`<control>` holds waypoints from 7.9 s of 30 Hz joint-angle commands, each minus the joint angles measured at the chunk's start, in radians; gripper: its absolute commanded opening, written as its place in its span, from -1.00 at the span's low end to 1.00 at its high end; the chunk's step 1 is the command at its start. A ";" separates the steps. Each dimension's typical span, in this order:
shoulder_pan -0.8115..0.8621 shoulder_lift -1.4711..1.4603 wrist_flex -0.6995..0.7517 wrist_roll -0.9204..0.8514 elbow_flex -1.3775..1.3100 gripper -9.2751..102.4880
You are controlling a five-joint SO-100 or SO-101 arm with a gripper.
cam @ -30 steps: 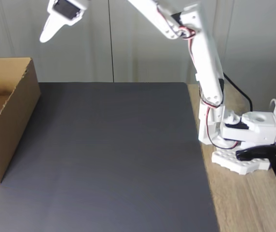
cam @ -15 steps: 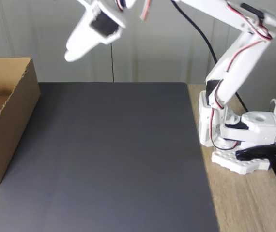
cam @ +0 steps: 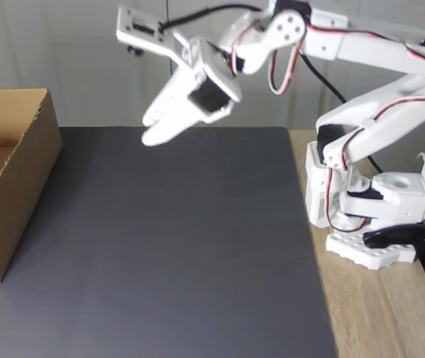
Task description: Grasp a ball and put it in the box.
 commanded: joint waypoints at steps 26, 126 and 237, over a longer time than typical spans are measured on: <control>0.071 0.443 -0.061 -0.015 0.494 -0.53; -0.069 0.612 0.437 -0.301 0.769 -0.83; -0.069 0.612 0.439 -0.302 0.769 -0.83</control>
